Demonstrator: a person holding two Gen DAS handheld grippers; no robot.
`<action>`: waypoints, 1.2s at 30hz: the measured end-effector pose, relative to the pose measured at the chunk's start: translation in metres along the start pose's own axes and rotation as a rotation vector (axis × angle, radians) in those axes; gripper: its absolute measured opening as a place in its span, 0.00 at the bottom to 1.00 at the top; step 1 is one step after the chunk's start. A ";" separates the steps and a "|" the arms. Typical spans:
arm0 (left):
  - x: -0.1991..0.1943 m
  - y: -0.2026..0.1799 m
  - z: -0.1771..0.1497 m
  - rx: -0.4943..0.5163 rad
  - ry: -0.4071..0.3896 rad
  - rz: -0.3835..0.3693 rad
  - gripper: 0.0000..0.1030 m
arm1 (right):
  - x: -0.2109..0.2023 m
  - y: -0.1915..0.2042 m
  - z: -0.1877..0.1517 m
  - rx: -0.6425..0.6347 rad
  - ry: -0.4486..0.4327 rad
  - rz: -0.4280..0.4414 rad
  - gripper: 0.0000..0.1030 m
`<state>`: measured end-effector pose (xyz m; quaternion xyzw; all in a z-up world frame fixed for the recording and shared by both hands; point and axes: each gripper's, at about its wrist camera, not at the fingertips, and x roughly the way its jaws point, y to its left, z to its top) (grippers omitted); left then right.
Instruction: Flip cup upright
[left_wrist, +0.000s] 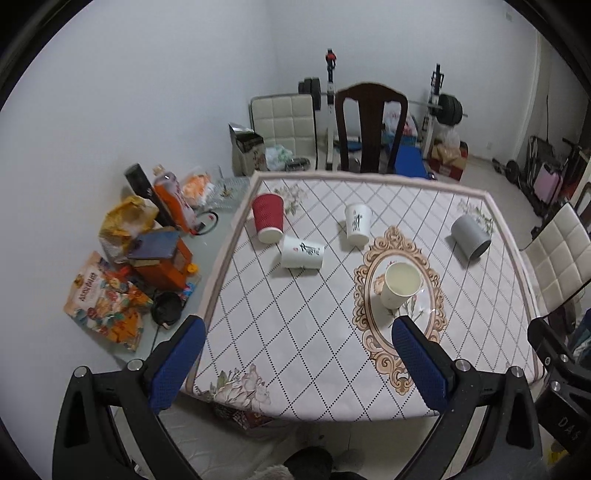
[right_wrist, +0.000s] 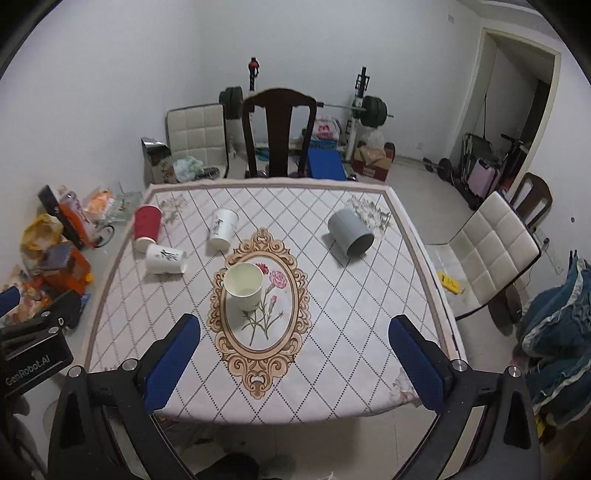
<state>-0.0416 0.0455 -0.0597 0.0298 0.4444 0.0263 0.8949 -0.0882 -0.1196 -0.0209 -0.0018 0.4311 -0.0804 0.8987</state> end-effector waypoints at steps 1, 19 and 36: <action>-0.009 0.002 -0.002 -0.006 -0.011 0.001 1.00 | -0.008 -0.001 0.000 0.001 -0.006 0.003 1.00; -0.068 -0.003 -0.032 0.003 -0.071 -0.018 1.00 | -0.074 -0.014 -0.015 0.012 -0.059 0.015 1.00; -0.077 -0.003 -0.040 -0.012 -0.078 -0.022 1.00 | -0.083 -0.022 -0.024 0.020 -0.059 0.012 1.00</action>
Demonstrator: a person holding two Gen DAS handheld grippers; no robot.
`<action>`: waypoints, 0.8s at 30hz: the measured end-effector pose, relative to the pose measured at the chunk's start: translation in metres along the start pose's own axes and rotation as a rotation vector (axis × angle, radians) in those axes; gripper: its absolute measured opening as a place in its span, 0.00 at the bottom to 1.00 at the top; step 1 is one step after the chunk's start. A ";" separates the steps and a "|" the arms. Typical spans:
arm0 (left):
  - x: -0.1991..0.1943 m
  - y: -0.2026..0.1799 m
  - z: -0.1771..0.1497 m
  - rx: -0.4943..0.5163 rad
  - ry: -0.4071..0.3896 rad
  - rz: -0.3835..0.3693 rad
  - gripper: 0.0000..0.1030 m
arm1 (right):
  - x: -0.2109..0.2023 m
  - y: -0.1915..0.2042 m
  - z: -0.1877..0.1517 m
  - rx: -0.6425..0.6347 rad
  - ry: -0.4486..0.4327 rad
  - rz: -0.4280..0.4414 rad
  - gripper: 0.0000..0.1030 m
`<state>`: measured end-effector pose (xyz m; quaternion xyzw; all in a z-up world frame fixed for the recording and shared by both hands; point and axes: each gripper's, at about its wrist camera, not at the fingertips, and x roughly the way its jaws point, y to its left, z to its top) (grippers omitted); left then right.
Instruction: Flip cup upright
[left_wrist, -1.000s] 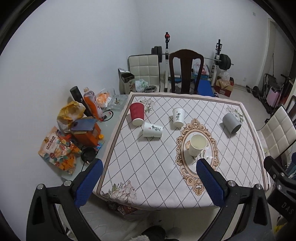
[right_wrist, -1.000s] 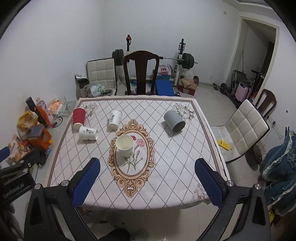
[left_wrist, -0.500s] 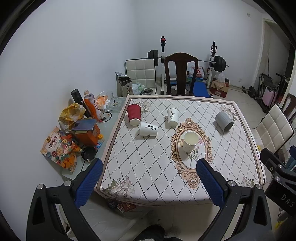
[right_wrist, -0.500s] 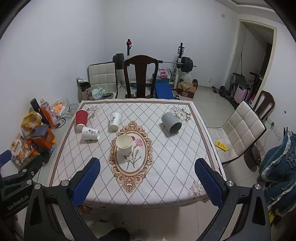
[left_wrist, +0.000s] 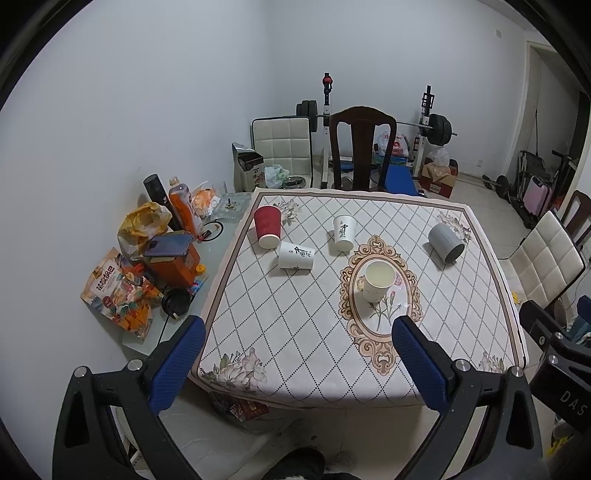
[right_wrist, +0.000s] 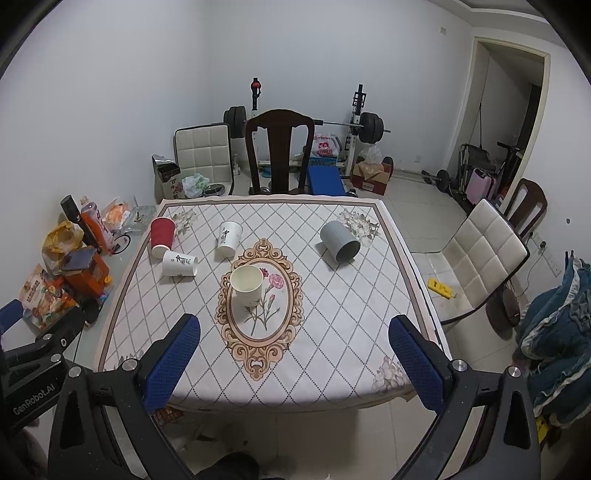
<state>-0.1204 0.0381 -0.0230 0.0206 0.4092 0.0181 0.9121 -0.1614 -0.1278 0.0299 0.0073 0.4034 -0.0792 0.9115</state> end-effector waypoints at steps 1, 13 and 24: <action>0.001 0.000 0.001 -0.001 0.001 0.003 1.00 | 0.001 0.001 0.000 -0.001 0.002 0.001 1.00; 0.002 0.002 0.000 -0.001 0.003 0.002 1.00 | 0.006 0.000 -0.003 0.003 0.015 0.000 1.00; 0.002 0.003 -0.003 0.000 0.005 0.002 1.00 | 0.005 -0.002 -0.003 0.003 0.014 -0.004 1.00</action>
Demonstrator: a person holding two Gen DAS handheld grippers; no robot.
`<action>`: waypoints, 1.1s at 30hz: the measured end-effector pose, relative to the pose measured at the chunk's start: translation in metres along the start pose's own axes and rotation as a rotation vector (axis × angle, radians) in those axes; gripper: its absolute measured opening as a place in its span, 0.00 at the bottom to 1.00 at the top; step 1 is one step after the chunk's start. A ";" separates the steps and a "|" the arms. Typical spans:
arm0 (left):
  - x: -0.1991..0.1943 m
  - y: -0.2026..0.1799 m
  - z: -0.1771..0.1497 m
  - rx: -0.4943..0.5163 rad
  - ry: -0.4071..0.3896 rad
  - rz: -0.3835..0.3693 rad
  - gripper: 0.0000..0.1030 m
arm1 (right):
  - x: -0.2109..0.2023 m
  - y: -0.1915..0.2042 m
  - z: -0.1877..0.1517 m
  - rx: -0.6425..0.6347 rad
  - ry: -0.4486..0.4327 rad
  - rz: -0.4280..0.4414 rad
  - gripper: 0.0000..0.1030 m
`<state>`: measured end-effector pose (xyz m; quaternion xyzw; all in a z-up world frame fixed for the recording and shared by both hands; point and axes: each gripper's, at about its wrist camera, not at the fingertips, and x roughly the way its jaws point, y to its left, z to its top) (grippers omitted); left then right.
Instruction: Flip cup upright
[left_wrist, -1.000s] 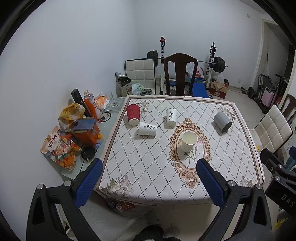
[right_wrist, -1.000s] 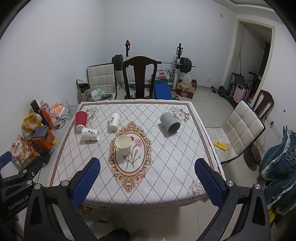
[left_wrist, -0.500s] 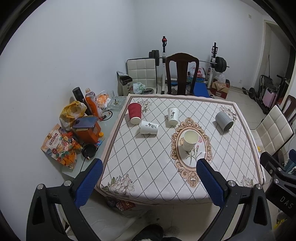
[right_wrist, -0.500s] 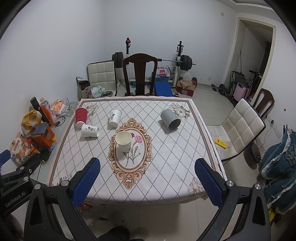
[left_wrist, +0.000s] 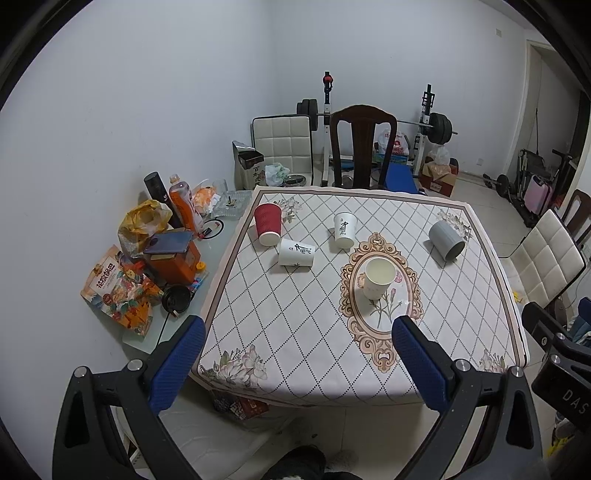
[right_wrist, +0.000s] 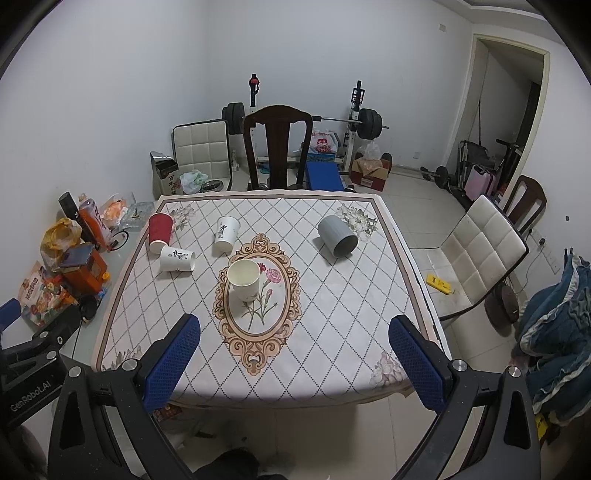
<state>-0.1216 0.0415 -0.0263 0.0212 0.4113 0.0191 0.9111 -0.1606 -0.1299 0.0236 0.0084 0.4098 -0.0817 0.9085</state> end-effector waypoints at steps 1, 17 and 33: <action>0.000 0.001 0.000 -0.001 0.000 0.000 1.00 | 0.000 0.000 0.000 -0.001 0.000 0.000 1.00; -0.001 0.001 -0.001 0.000 -0.002 0.003 1.00 | 0.001 0.004 -0.003 -0.006 0.005 0.011 1.00; -0.006 0.003 0.003 -0.007 -0.006 0.009 1.00 | 0.000 0.004 -0.003 -0.007 0.007 0.013 1.00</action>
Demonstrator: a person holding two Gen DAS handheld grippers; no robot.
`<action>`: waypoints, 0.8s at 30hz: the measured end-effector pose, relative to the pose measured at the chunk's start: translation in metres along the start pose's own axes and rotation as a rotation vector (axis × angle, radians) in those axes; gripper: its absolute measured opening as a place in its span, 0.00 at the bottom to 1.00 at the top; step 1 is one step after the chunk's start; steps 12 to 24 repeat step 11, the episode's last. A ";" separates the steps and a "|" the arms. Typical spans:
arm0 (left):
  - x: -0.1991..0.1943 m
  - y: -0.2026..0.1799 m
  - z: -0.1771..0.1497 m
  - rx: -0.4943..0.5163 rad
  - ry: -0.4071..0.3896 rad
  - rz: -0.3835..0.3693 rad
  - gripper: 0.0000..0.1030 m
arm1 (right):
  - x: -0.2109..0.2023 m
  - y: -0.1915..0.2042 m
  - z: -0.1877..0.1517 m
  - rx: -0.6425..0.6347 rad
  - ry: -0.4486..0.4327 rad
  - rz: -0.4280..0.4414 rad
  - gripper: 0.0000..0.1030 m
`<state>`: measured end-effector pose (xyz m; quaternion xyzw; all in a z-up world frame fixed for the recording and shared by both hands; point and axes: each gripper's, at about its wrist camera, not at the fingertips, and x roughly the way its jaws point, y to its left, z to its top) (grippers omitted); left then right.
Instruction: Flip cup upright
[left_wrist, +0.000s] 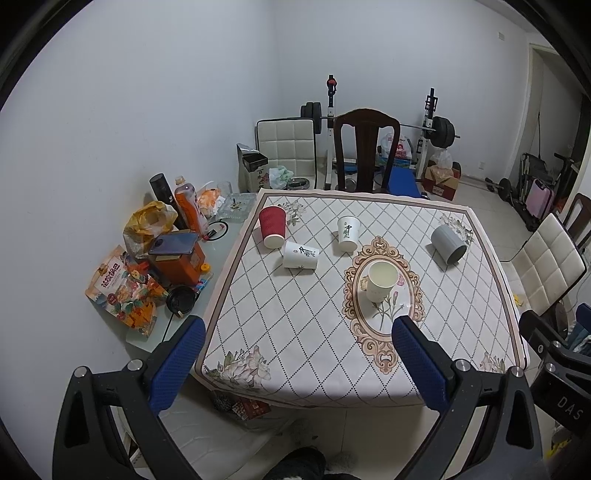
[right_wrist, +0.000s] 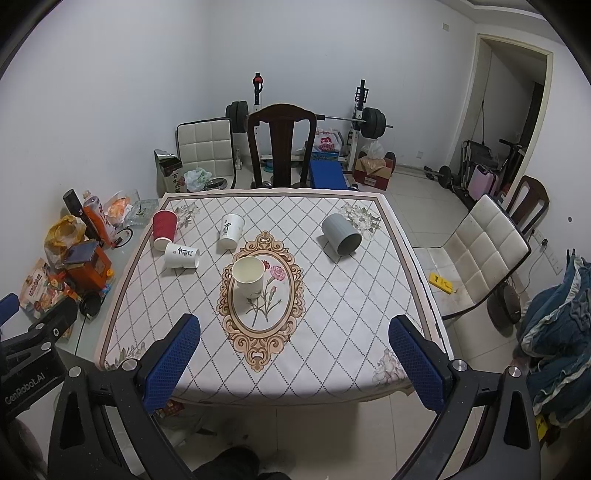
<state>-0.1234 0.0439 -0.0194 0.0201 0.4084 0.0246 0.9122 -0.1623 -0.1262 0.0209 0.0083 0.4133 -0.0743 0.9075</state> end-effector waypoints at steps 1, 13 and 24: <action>0.000 0.000 0.000 0.000 0.000 0.000 1.00 | -0.001 0.000 0.000 0.000 -0.001 0.000 1.00; -0.001 0.002 0.001 -0.002 -0.001 -0.001 1.00 | -0.005 0.003 -0.004 -0.001 -0.009 0.003 1.00; -0.001 0.002 0.001 -0.002 -0.001 -0.001 1.00 | -0.005 0.003 -0.004 -0.001 -0.009 0.003 1.00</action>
